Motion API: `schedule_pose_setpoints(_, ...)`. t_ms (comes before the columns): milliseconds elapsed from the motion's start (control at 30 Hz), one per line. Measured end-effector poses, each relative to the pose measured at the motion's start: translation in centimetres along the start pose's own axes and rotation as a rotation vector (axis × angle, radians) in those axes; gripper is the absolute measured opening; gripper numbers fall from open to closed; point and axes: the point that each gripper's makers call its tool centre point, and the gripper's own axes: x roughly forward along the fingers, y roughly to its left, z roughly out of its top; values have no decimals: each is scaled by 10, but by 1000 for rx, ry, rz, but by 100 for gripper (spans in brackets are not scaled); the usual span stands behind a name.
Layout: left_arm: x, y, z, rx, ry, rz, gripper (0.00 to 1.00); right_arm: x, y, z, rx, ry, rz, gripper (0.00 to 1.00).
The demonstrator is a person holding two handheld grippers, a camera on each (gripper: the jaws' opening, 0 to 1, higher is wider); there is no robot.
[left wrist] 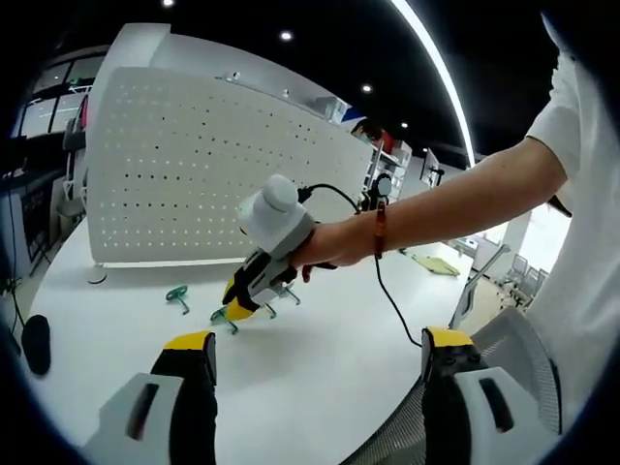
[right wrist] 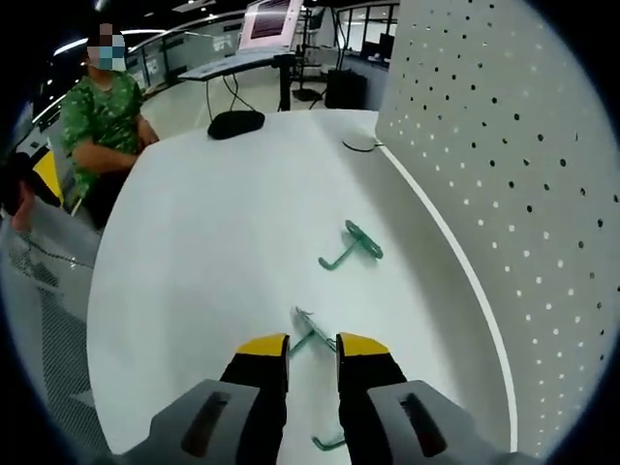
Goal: Insert the hook assembly into the mounting plate slot until the hook locks in place.
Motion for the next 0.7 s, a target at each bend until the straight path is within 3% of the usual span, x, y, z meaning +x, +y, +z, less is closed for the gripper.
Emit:
schedule_pose_setpoints(267,0,1,-2,-5,4,4,89,3,0,-7,28,29,-7,16)
schedule_pose_setpoints(467,1,1,-2,-9,3,1,89,-2,-3,-10,55,40,-21,6)
schedule_pose_setpoints(700,3,-1,0,-5,1,-6,89,-5,-1,-13,52,63,-29,1)
